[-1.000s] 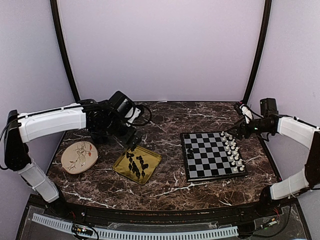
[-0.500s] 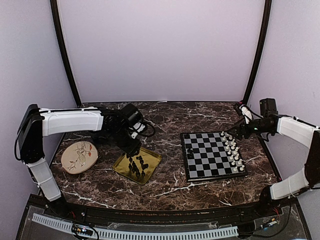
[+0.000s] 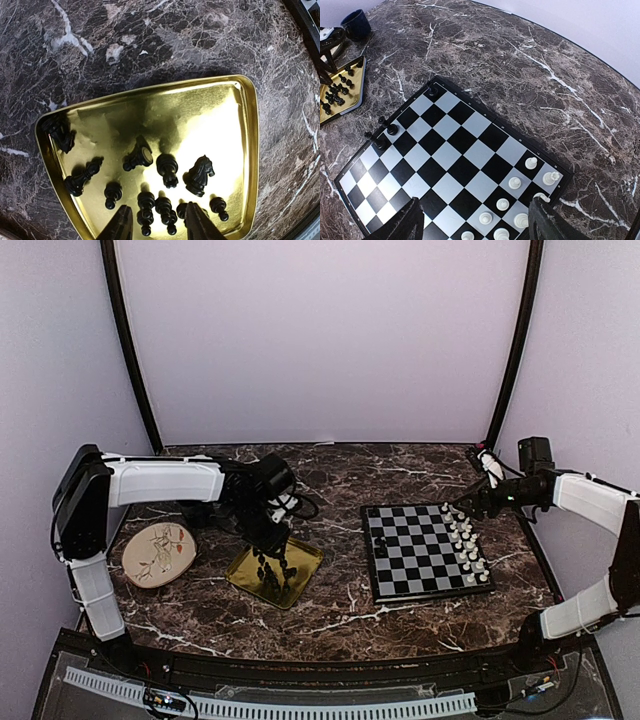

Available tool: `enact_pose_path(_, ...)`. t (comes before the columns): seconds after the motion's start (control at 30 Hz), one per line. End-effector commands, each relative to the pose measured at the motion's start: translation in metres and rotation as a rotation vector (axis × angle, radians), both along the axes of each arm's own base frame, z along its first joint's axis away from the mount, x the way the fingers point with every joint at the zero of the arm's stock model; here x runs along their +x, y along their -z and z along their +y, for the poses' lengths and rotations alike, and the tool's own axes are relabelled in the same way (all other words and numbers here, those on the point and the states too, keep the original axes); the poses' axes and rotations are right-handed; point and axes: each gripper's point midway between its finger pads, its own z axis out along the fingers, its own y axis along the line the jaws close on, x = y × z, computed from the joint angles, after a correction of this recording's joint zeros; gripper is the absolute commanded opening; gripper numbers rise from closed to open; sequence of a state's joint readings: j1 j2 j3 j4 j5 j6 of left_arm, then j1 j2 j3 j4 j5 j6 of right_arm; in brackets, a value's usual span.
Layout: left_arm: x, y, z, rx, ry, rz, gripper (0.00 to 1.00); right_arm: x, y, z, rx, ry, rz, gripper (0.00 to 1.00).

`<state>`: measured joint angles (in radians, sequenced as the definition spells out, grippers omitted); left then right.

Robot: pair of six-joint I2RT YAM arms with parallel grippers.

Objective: Set up the chess pieces on the board
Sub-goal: Pick up the rook from the storage box.

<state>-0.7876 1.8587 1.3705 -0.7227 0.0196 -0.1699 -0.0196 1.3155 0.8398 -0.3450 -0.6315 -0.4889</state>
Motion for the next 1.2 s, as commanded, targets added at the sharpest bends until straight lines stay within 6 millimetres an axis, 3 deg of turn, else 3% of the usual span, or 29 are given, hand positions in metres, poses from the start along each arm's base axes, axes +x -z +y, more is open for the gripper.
enact_pose_path(0.0, 0.002, 0.0, -0.008, -0.021, 0.003, 0.024, 0.38, 0.007, -0.008, 0.001, -0.002, -0.005, -0.03, 0.71)
enact_pose_path(0.37, 0.007, 0.011, -0.012, 0.004, 0.008, 0.036, 0.25, 0.007, -0.007, 0.002, -0.002, -0.008, -0.026, 0.72)
enact_pose_path(0.77, 0.005, 0.022, -0.013, 0.012, 0.01, 0.056, 0.23, 0.007, -0.004, 0.001, -0.005, -0.007, -0.019, 0.72)
enact_pose_path(0.93, 0.004, 0.024, -0.018, 0.013, 0.022, 0.057, 0.32, 0.007, -0.005, 0.002, -0.006, -0.007, -0.021, 0.72)
enact_pose_path(1.17, 0.005, 0.024, -0.021, 0.011, 0.026, 0.053, 0.23, 0.007, -0.006, 0.002, -0.007, -0.007, -0.024, 0.72)
